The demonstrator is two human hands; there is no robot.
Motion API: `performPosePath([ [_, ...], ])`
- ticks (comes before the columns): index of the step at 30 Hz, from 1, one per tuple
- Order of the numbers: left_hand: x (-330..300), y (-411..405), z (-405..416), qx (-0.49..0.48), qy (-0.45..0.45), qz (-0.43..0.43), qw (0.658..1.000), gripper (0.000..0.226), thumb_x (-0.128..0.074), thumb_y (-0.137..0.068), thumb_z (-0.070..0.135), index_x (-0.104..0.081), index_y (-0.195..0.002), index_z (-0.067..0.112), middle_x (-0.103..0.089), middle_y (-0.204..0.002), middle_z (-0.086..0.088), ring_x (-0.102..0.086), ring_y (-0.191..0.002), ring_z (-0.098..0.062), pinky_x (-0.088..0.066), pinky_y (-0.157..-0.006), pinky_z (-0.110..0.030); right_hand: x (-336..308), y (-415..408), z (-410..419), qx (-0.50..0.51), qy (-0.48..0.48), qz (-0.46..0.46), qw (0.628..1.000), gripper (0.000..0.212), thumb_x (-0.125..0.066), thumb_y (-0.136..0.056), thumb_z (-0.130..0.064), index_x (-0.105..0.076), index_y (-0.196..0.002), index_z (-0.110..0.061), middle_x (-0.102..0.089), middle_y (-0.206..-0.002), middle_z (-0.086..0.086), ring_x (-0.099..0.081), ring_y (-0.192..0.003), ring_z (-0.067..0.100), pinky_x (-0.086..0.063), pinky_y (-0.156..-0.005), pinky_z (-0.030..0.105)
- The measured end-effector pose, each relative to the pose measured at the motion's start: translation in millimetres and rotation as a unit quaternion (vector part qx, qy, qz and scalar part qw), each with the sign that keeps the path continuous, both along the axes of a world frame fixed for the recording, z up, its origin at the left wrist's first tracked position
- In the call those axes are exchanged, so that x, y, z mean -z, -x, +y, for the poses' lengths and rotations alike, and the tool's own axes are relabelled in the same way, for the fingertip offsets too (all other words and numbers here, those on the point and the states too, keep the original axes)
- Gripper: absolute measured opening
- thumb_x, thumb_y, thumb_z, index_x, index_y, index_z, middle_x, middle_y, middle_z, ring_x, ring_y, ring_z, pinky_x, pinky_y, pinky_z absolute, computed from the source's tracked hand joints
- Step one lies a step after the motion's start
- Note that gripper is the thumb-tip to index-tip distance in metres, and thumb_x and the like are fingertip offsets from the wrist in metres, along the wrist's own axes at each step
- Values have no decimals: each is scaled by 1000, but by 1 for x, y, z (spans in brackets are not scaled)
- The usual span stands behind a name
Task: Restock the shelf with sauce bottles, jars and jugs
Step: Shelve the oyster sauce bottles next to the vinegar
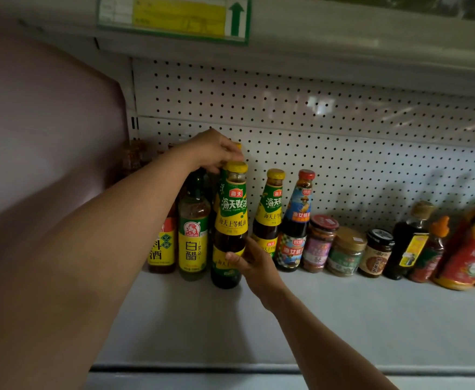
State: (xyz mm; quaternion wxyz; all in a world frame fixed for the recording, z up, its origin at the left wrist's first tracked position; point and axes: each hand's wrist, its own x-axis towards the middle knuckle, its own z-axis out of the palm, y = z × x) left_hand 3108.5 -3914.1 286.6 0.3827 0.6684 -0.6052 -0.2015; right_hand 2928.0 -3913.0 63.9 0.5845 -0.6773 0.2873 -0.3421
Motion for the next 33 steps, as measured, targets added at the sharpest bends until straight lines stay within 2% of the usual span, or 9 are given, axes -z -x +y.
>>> performPosePath([
  [7, -1, 3, 4, -24, 8, -11, 1000, 52, -70, -88, 37, -56, -136, 20, -52, -140, -9, -55, -119, -26, -50, -98, -43, -7, 2, 5, 6, 23, 41, 999, 50, -69, -93, -19, -49, -140, -21, -64, -125, -13, -59, -113, -3, -53, -87, 14],
  [10, -10, -2, 15, -72, 74, -38, 994, 59, -71, -86, 42, -54, -138, 19, -47, -146, -9, -51, -126, -27, -46, -104, -44, -14, 4, 8, 2, 33, 69, 997, 44, -67, -95, -22, -50, -135, -24, -65, -125, -9, -61, -119, 8, -52, -90, 18],
  [14, -18, -4, 42, -110, 127, -24, 986, 57, -72, -84, 48, -59, -131, 21, -53, -140, -4, -56, -120, -22, -49, -100, -39, -23, 17, 15, 13, 45, 84, 995, 35, -68, -94, -22, -55, -126, -30, -68, -121, -12, -64, -111, 1, -54, -87, 19],
  [18, -15, 2, 82, -151, 142, 17, 978, 51, -75, -81, 48, -60, -124, 23, -58, -133, -4, -61, -112, -22, -52, -97, -41, -30, 40, 27, 65, 81, 100, 990, 47, -77, -85, -42, -62, -127, -26, -72, -118, -10, -66, -114, 13, -54, -99, 42],
  [21, -7, 15, 115, -174, 145, 65, 972, 43, -79, -81, 34, -59, -117, 22, -57, -126, -5, -62, -105, -22, -57, -86, -36, -35, 63, 34, 104, 100, 139, 980, 48, -82, -76, -48, -62, -116, -29, -70, -106, -16, -67, -106, 14, -55, -95, 42],
  [23, 3, 26, 137, -183, 127, 80, 972, 42, -80, -81, 24, -58, -117, 20, -56, -125, -5, -61, -105, -23, -57, -81, -33, -39, 79, 44, 110, 124, 160, 973, 64, -81, -63, -62, -62, -119, -38, -73, -108, -16, -68, -103, 12, -57, -93, 45],
  [26, 31, 48, 173, -188, 88, 68, 976, 48, -80, -79, 17, -57, -121, 19, -57, -122, -6, -60, -106, -24, -57, -82, -36, -50, 104, 72, 112, 160, 185, 963, 52, -84, -71, -49, -61, -117, -43, -68, -112, -14, -65, -108, 15, -55, -95, 41],
  [29, 68, 75, 209, -221, 47, 42, 973, 53, -86, -73, 22, -57, -118, 25, -57, -122, -6, -59, -109, -26, -54, -88, -42, -54, 128, 96, 107, 199, 225, 948, 74, -86, -77, -38, -50, -141, -23, -60, -125, -5, -57, -117, 17, -49, -97, 35],
  [33, 123, 120, 256, -214, -6, 21, 977, 63, -86, -74, 24, -54, -128, 20, -55, -128, -7, -55, -107, -20, -45, -71, -23, -45, 162, 135, 64, 229, 306, 922, 77, -83, -78, -44, -47, -144, -26, -55, -135, 5, -55, -122, 24, -50, -93, 36],
])
